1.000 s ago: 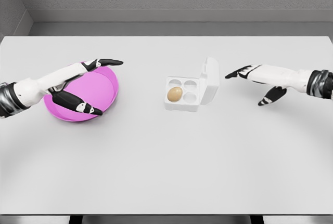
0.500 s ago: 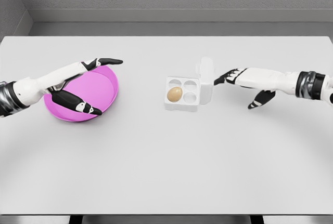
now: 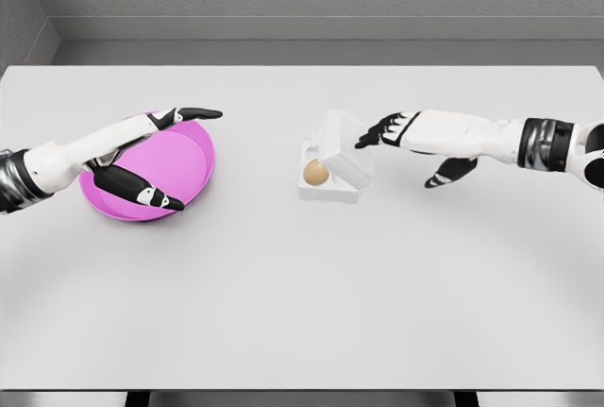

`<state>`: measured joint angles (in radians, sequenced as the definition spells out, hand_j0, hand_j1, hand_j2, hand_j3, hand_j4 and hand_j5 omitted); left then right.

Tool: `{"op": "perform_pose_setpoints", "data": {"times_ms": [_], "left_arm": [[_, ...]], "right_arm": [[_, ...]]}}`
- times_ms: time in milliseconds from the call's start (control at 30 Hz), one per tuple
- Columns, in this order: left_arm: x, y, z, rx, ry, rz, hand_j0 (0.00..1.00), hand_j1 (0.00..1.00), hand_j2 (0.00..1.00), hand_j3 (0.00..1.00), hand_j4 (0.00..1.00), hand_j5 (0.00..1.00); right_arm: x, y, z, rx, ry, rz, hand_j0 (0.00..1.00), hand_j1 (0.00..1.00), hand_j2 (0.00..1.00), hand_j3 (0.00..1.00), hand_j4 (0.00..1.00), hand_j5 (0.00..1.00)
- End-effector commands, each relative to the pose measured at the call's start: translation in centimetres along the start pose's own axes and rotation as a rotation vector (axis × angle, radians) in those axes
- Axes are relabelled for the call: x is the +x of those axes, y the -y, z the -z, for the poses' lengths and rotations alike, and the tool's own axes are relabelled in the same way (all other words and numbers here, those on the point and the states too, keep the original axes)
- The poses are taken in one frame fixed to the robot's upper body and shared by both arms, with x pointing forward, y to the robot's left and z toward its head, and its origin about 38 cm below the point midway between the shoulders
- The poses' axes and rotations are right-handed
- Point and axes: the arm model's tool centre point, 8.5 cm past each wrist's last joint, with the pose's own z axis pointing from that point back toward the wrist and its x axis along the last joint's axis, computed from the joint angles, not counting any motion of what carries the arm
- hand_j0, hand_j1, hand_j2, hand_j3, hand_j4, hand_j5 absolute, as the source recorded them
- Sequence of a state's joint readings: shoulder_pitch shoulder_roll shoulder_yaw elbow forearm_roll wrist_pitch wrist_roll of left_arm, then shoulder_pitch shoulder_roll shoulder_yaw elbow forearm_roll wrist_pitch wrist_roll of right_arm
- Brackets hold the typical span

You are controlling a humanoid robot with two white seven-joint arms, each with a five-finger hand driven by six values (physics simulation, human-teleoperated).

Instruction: Pack egg into the box and close the box lid

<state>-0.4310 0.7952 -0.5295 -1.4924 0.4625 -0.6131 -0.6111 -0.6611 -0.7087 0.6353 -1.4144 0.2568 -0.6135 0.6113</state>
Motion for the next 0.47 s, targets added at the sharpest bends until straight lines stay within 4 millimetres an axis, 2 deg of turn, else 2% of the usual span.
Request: {"op": "perform_pose_setpoints", "data": {"times_ms": [0,67,133,200,233,300,333,433], "left_arm": [[0.0,-0.1,0.0,0.005,0.002,-0.006,1.0,1.0,1.0,1.0,1.0,1.0],[0.0,-0.1,0.0,0.005,0.002,-0.006,1.0,1.0,1.0,1.0,1.0,1.0],[0.0,0.0,-0.1,0.005,0.001,-0.008,1.0,1.0,1.0,1.0,1.0,1.0],[0.0,0.0,-0.1,0.005,0.0,-0.009,1.0,1.0,1.0,1.0,1.0,1.0],[0.0,0.0,-0.1,0.004,-0.001,-0.008,1.0,1.0,1.0,1.0,1.0,1.0],[0.0,-0.3,-0.7,0.0,-0.018,-0.001,1.0,1.0,1.0,1.0,1.0,1.0],[0.2,-0.5,-0.8,0.001,-0.018,0.004,1.0,1.0,1.0,1.0,1.0,1.0],[0.3,-0.6,-0.8,0.002,-0.012,0.004,1.0,1.0,1.0,1.0,1.0,1.0]], "right_arm": [[0.8,-0.1,1.4,-0.012,0.034,0.01,1.0,1.0,1.0,1.0,1.0,1.0],[1.3,-0.3,2.4,-0.009,0.057,0.015,1.0,1.0,1.0,1.0,1.0,1.0],[1.3,-0.3,2.7,-0.013,0.061,0.017,1.0,1.0,1.0,1.0,1.0,1.0],[0.9,1.6,1.8,-0.034,0.041,-0.016,1.0,1.0,1.0,1.0,1.0,1.0],[0.4,2.4,0.9,-0.055,0.02,-0.024,1.0,1.0,1.0,1.0,1.0,1.0],[-1.6,2.8,-3.2,-0.063,-0.078,-0.028,1.0,1.0,1.0,1.0,1.0,1.0],[-2.3,3.3,-4.5,-0.08,-0.109,-0.025,1.0,1.0,1.0,1.0,1.0,1.0],[-5.0,1.4,-9.0,-0.107,-0.231,0.048,1.0,1.0,1.0,1.0,1.0,1.0]]}}
